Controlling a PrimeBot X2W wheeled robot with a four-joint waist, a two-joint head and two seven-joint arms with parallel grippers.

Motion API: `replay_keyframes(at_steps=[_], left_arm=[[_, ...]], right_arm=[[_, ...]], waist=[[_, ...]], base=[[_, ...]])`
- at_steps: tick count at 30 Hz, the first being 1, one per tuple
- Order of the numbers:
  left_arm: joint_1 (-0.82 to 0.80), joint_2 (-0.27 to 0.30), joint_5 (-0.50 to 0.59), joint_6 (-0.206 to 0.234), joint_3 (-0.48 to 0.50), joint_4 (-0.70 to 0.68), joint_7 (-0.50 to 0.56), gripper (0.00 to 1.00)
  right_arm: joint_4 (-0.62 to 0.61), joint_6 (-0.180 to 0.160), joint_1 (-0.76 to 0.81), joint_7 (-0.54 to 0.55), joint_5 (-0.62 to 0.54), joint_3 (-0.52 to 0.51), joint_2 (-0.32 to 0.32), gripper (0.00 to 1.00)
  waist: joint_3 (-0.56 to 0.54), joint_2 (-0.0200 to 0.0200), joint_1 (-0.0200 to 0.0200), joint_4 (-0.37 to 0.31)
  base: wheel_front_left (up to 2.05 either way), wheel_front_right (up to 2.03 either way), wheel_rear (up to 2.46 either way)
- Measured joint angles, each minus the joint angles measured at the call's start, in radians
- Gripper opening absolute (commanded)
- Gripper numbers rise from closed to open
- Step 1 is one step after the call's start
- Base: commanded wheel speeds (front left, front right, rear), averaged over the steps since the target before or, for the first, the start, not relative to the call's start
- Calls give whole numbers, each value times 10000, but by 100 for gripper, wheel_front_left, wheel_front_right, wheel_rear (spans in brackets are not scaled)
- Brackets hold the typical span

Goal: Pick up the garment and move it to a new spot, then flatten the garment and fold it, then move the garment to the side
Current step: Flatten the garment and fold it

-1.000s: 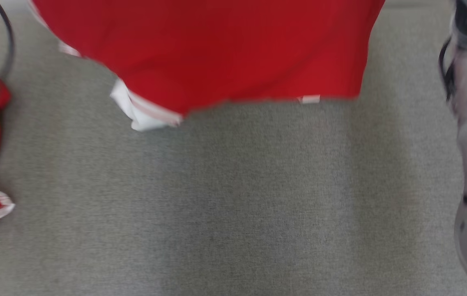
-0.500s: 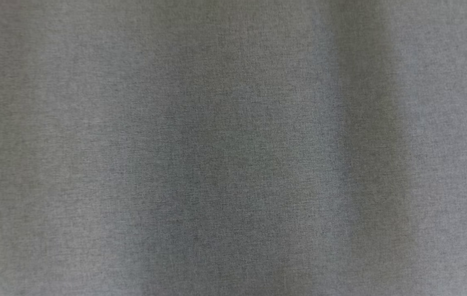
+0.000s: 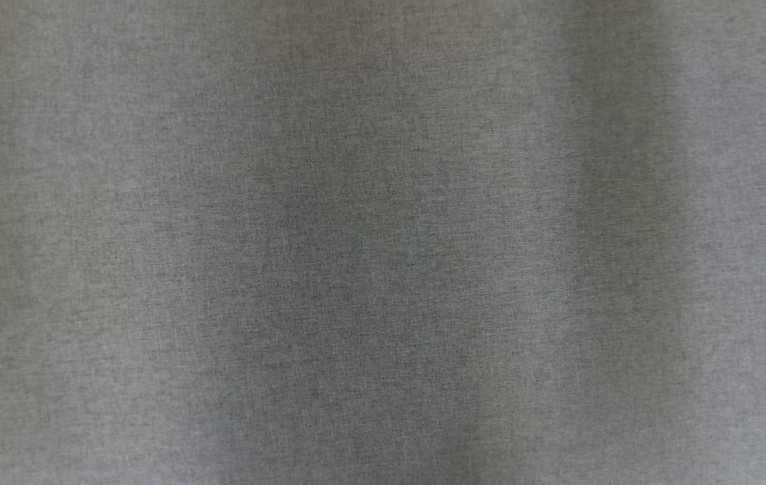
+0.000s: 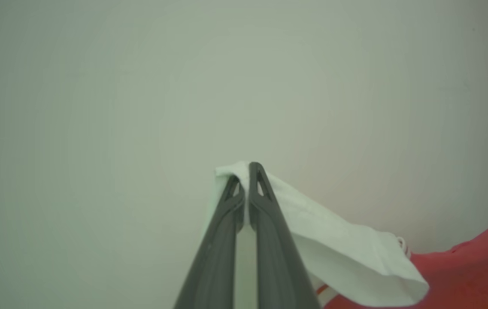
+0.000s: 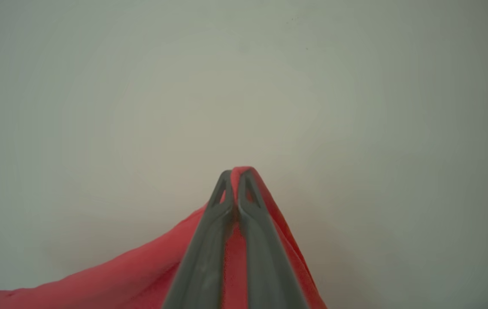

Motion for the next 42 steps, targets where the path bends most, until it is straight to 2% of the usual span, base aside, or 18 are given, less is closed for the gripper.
replay_keyframes(at_steps=[7,14,20,21,23,28,30,33,36,42], left_arm=[[666,339,-385,0,-554,-297,-857,0],[2918,579,-1361,31,286,-1793,-1248,0],[6501,780,-1513,928,1741,-4755,-1279,0],[7927,876,-1507,1369,2178,-5877,-1279,0],[9303,894,-1499,1812,2650,-7028,-1279,0],[12607,917,-1151,2713,3419,-9158,-1279,0],[13692,819,-1016,2980,3783,-9737,-1279,0],[15167,479,-913,3101,4096,-10332,-1279,0],[16489,0,-775,3133,4242,-10504,-1281,0],[18694,-830,-431,2907,4383,-10203,-1279,0]], right_arm=[[-681,0,654,146,439,527,6,0],[-2491,0,3228,573,1885,1007,-477,0],[-4566,0,6609,959,3058,1080,-763,0],[-5250,0,7748,1083,3333,918,-851,0],[-5929,0,8885,1183,3522,721,-844,0],[-7338,0,11293,1271,3708,414,-395,0],[-7735,0,12056,1358,3714,399,-167,0],[-8167,0,13033,1421,3697,194,92,0],[-8452,0,13963,1467,3647,-82,232,0],[-8585,0,15691,1453,3455,-464,479,0]], waist=[[-82,-2,-1,31],[-739,-4,-3,168],[-1491,-4,-4,346],[-1742,-4,-5,407],[-1971,-4,-4,470],[-2466,-5,-5,566],[-2630,-4,-6,561],[-2843,-5,-6,528],[-3042,-4,-4,517],[-3459,-5,-4,561]], base=[[0,0,0],[0,0,0],[0,0,0],[0,0,0],[0,0,0],[0,0,0],[0,0,0],[0,0,0],[0,0,0],[0,0,0]])
